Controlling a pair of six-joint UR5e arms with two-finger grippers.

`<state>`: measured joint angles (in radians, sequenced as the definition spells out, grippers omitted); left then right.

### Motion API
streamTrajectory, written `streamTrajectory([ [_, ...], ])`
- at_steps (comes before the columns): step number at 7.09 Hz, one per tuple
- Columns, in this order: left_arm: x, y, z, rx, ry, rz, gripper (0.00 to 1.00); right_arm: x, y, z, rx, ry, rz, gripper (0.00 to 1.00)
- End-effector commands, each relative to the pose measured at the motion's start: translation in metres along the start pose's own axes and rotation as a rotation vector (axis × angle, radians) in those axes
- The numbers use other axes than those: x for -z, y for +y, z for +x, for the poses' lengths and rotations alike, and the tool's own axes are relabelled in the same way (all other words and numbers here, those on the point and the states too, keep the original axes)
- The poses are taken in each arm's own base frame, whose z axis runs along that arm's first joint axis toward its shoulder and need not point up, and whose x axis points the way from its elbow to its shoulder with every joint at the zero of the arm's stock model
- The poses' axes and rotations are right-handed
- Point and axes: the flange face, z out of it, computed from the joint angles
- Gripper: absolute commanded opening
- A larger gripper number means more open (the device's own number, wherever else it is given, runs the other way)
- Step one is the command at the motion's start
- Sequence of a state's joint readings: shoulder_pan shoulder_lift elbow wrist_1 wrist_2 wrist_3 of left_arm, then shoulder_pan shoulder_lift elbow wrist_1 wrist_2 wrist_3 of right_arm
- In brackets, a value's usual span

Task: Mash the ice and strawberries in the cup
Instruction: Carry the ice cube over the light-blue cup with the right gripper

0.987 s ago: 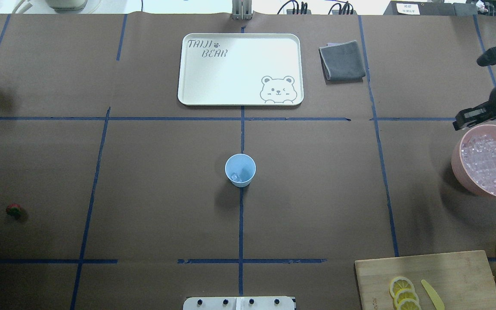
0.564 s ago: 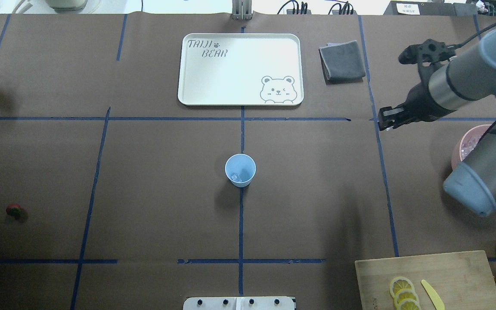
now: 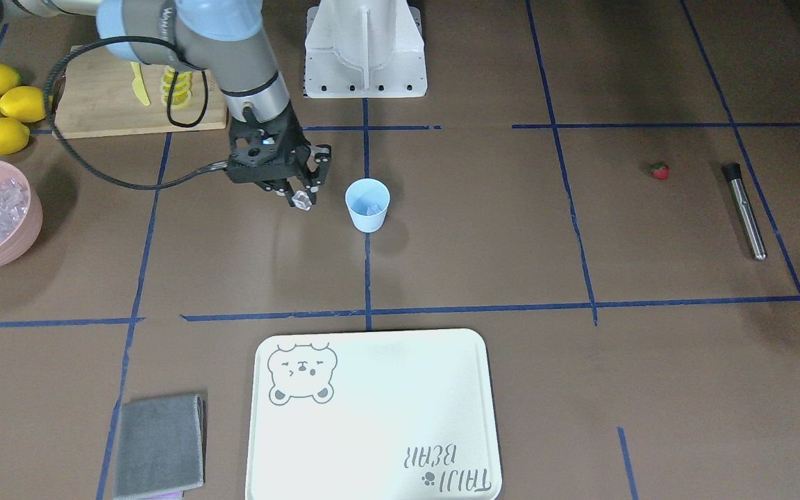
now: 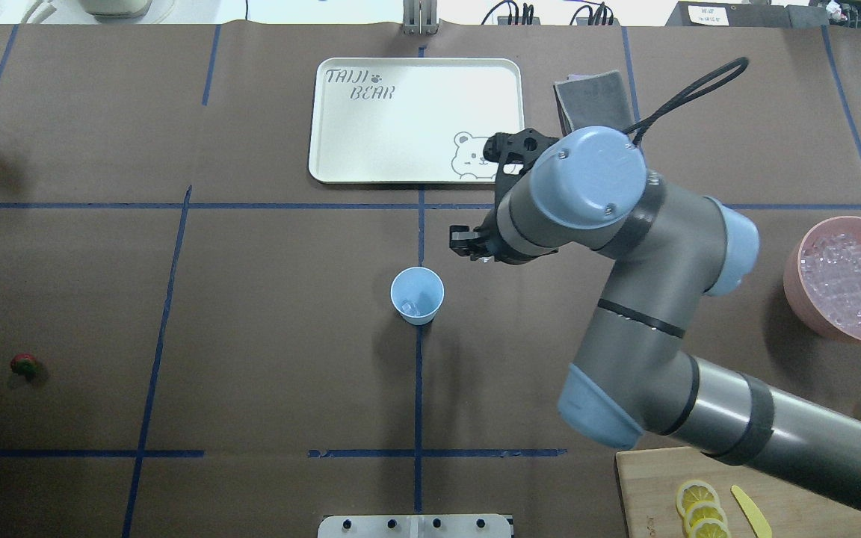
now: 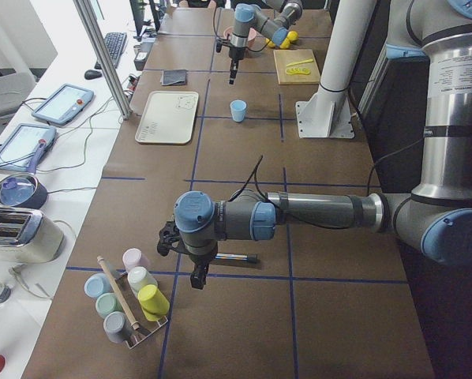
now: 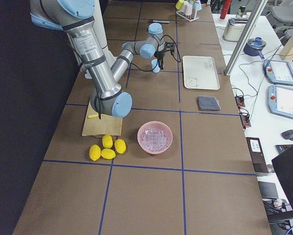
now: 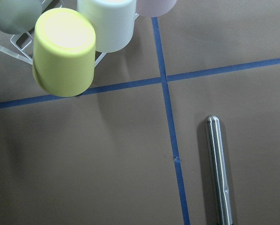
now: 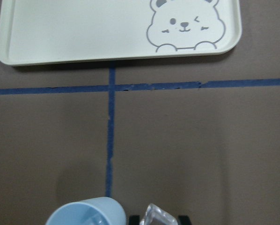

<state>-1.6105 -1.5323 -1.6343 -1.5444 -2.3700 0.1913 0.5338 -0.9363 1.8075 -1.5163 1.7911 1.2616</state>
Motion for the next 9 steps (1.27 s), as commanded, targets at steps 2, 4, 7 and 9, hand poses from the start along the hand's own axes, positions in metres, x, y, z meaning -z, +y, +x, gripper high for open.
streamTrajectory([
  [2, -0.007, 0.000, 0.002, -0.003, 0.003, -0.015, 1.00, -0.023, 0.029, -0.073, -0.043, -0.004, 0.009, 0.02],
  [4, -0.008, 0.000, 0.002, -0.003, 0.003, -0.017, 1.00, -0.029, 0.032, -0.067, -0.045, 0.018, 0.003, 0.04],
  [7, -0.010, -0.001, 0.004, -0.006, 0.004, -0.020, 1.00, -0.028, 0.036, -0.069, -0.036, 0.035, -0.001, 0.99],
  [9, -0.010, -0.001, 0.004, -0.006, 0.004, -0.020, 1.00, -0.028, 0.035, -0.070, -0.035, 0.033, -0.001, 0.99],
])
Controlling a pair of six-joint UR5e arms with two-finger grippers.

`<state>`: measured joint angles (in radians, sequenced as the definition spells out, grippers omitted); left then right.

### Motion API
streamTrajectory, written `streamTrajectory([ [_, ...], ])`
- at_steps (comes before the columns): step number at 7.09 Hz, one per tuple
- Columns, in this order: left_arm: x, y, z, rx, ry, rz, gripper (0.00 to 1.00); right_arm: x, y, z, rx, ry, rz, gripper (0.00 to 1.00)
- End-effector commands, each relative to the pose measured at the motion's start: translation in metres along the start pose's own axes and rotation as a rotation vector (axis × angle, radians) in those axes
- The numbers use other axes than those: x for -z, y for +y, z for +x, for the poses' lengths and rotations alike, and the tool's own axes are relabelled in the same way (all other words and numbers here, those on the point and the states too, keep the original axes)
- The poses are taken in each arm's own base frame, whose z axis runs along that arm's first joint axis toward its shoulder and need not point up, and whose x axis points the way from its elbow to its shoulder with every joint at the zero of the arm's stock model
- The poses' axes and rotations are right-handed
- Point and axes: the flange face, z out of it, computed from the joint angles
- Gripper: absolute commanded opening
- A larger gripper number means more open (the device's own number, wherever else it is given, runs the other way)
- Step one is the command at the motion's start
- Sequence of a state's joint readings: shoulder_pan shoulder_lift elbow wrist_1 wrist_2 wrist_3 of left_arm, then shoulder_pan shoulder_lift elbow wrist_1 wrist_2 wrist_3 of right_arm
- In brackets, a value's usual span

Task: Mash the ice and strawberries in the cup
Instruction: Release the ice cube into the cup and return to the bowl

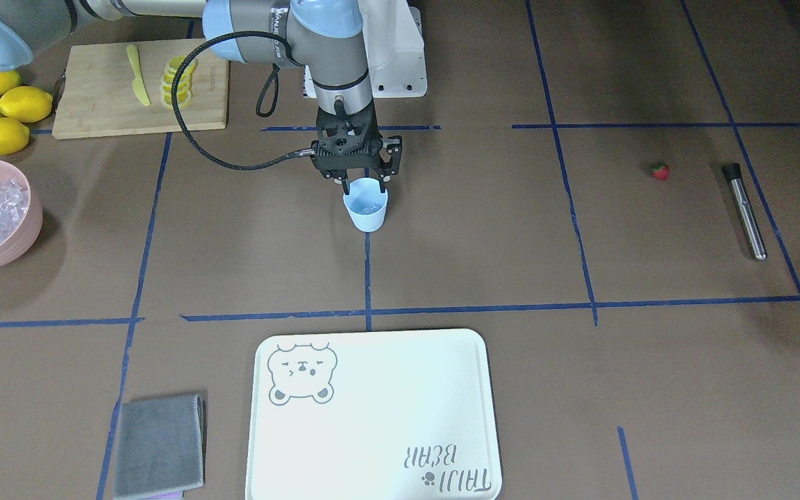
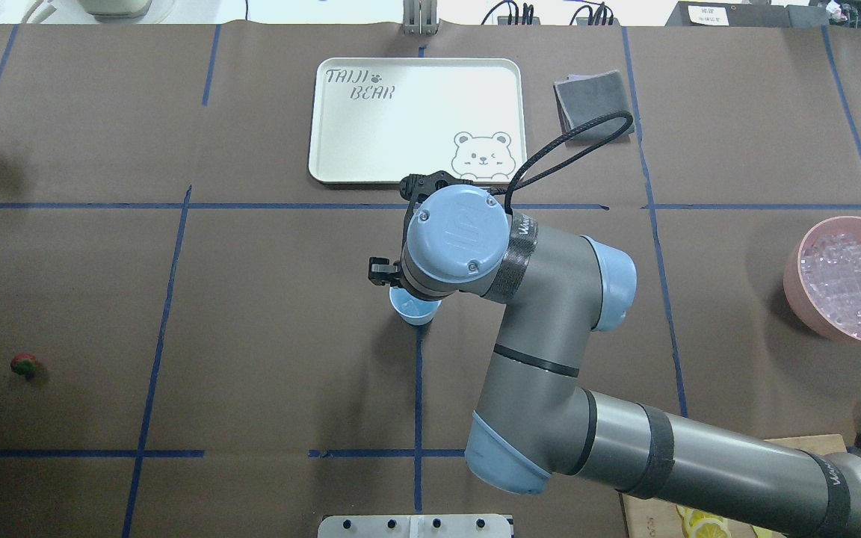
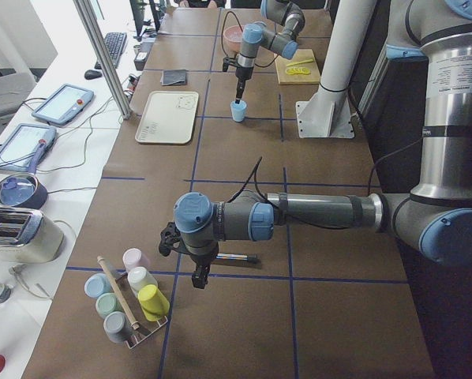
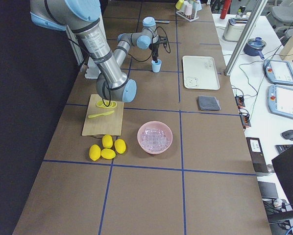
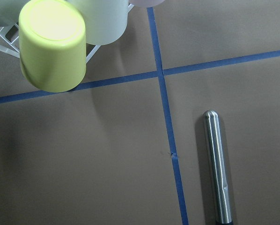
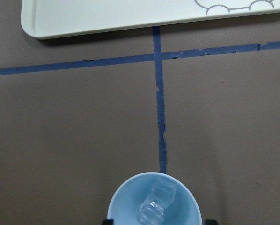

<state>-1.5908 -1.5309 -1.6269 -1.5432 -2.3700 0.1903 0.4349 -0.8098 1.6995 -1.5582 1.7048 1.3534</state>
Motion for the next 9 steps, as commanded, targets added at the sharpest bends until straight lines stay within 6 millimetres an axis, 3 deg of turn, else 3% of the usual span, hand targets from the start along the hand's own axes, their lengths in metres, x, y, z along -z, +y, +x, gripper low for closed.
streamTrajectory([
  [1, 0.000, 0.000, 0.000, 0.000, 0.000, 0.000, 1.00, 0.003, 0.001, -0.002, 0.008, -0.007, 0.000, 0.99],
  [2, 0.000, 0.000, 0.000, 0.000, 0.000, 0.000, 1.00, 0.012, -0.015, 0.004, -0.004, -0.013, 0.009, 0.99],
  [3, 0.000, 0.001, 0.000, 0.001, 0.000, -0.001, 1.00, 0.020, -0.044, 0.021, -0.010, -0.011, -0.003, 0.99],
  [4, -0.001, 0.001, -0.001, 0.002, 0.000, -0.002, 1.00, 0.024, -0.074, 0.060, 0.007, 0.000, -0.038, 0.99],
  [8, -0.001, 0.002, -0.001, 0.003, 0.001, -0.003, 1.00, 0.057, -0.120, 0.278, 0.240, 0.077, -0.090, 0.99],
  [9, -0.001, 0.002, 0.000, 0.002, 0.000, -0.002, 1.00, 0.062, -0.124, 0.346, 0.312, 0.120, -0.101, 0.99],
])
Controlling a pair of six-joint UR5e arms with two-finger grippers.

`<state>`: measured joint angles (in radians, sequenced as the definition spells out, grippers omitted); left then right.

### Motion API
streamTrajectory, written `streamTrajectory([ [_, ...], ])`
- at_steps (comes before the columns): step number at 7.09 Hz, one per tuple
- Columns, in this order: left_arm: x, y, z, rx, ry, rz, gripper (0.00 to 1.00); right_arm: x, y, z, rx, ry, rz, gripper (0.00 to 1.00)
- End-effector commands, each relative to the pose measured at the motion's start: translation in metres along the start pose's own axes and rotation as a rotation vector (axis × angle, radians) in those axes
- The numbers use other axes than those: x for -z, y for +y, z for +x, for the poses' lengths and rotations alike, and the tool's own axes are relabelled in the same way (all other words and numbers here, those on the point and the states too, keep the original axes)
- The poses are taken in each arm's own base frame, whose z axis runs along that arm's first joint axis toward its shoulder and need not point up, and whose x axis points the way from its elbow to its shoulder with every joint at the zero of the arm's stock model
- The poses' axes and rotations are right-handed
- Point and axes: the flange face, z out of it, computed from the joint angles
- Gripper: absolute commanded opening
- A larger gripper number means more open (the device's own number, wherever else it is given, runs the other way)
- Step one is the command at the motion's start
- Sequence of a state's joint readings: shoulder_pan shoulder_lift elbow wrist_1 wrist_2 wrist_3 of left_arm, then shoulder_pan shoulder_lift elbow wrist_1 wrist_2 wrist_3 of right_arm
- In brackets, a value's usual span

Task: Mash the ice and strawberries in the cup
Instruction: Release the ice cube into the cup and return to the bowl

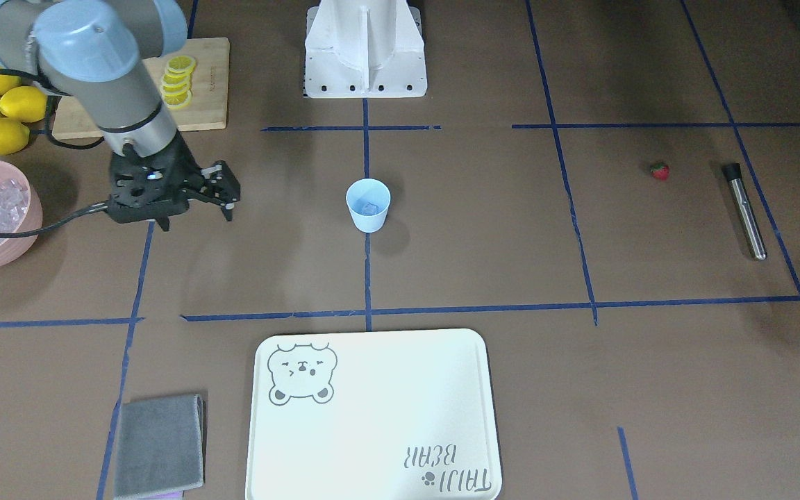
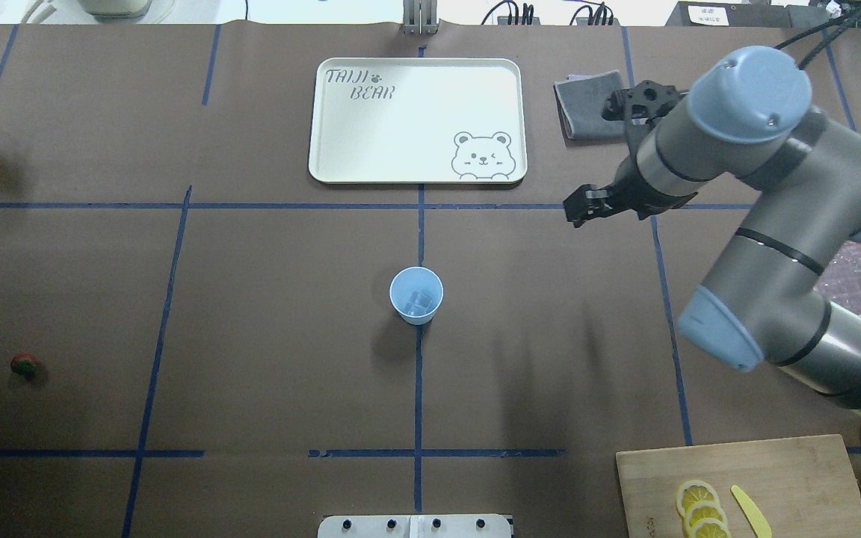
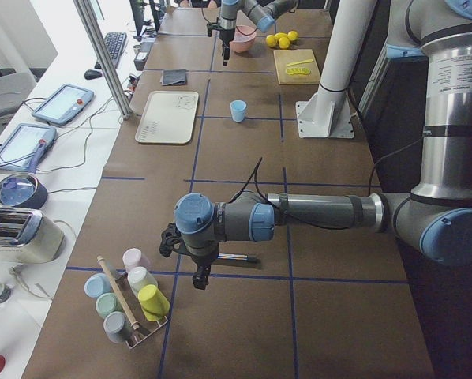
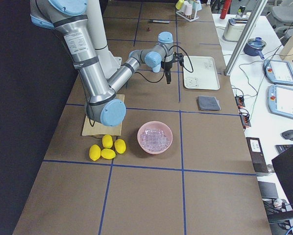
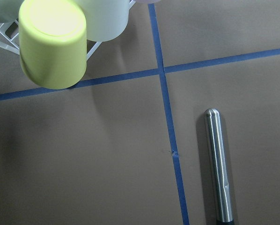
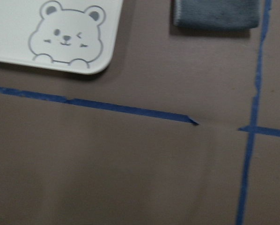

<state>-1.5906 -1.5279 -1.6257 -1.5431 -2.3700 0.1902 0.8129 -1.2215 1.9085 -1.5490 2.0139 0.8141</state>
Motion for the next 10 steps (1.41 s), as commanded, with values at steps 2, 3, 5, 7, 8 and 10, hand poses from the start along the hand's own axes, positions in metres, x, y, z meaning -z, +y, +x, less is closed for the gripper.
streamTrajectory([
  [2, 0.003, -0.001, 0.003, -0.006, -0.001, 0.006, 1.00, 0.018, 0.038, 0.203, 0.143, 0.031, -0.043, 0.99],
  [3, 0.003, -0.001, 0.003, -0.007, -0.001, 0.007, 1.00, 0.030, 0.053, 0.248, 0.134, 0.016, -0.039, 0.98],
  [5, 0.003, -0.001, 0.003, -0.008, -0.001, 0.008, 1.00, 0.018, 0.091, 0.293, 0.106, 0.037, -0.061, 0.92],
  [7, 0.004, -0.001, 0.004, -0.009, -0.002, 0.009, 1.00, 0.005, 0.090, 0.305, 0.043, 0.067, -0.071, 0.83],
  [8, 0.003, -0.002, 0.005, -0.010, 0.009, 0.010, 1.00, 0.000, 0.089, 0.311, 0.036, 0.096, -0.070, 0.81],
  [10, 0.004, -0.002, 0.007, -0.009, 0.027, 0.014, 1.00, -0.018, 0.090, 0.326, 0.030, 0.118, -0.080, 0.78],
])
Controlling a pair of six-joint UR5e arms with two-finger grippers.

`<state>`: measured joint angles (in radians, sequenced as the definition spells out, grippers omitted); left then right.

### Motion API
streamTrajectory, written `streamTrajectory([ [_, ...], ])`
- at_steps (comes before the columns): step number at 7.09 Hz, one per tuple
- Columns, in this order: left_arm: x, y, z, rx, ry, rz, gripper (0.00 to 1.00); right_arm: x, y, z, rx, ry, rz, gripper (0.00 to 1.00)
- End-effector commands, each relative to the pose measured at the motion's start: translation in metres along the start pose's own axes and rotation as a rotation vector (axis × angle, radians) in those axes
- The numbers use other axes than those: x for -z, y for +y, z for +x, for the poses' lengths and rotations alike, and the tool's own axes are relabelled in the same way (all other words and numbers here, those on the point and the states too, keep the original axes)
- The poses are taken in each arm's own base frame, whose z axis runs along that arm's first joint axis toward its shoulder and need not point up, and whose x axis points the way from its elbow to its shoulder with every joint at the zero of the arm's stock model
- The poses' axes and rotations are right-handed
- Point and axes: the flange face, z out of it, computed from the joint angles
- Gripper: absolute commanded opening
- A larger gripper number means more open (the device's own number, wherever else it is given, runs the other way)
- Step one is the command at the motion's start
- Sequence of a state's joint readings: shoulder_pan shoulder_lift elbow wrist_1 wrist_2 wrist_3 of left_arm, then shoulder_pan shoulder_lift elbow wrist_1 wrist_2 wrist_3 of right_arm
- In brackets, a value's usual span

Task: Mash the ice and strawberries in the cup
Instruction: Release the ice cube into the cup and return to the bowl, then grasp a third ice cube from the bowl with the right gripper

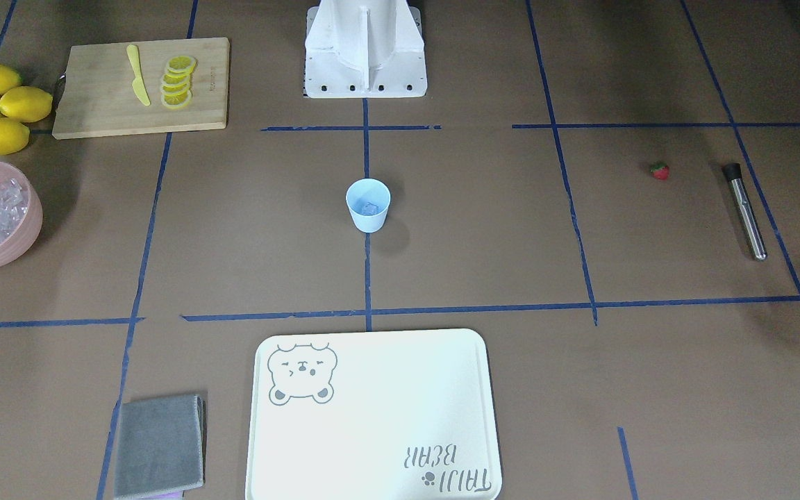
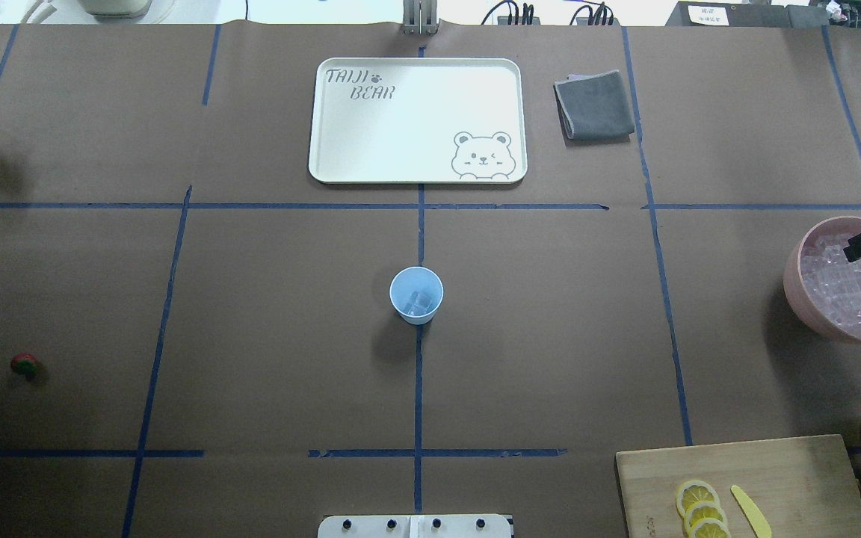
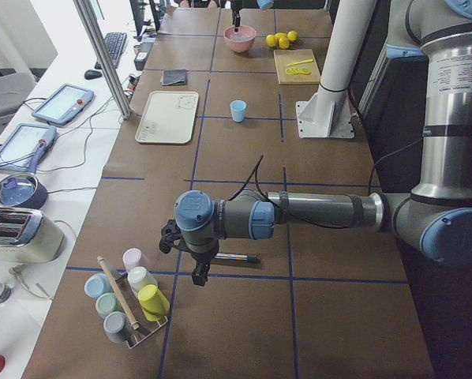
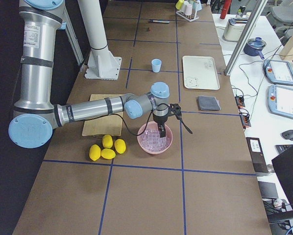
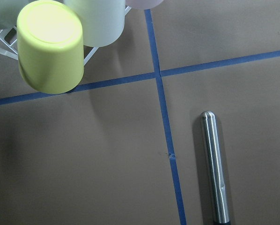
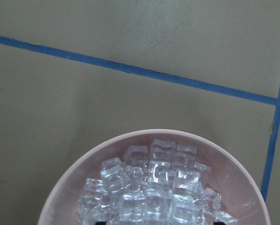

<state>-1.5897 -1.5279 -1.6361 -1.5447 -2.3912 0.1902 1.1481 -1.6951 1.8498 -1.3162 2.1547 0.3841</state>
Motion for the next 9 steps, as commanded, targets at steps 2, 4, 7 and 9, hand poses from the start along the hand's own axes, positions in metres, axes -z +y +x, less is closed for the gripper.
streamTrajectory([
  [2, 0.001, 0.000, 0.001, 0.000, 0.006, 0.002, 1.00, -0.034, -0.004, 0.010, 0.014, 0.017, -0.011, 0.76],
  [4, 0.001, 0.000, 0.001, 0.000, 0.008, 0.003, 1.00, -0.040, -0.003, 0.009, 0.021, 0.024, -0.020, 0.73],
  [7, 0.000, 0.000, 0.001, -0.002, 0.008, 0.002, 1.00, -0.041, 0.000, 0.011, 0.016, 0.028, -0.024, 0.27],
  [9, 0.000, 0.000, 0.000, 0.001, 0.008, 0.002, 1.00, -0.043, 0.001, 0.013, 0.011, 0.032, -0.033, 0.17],
])
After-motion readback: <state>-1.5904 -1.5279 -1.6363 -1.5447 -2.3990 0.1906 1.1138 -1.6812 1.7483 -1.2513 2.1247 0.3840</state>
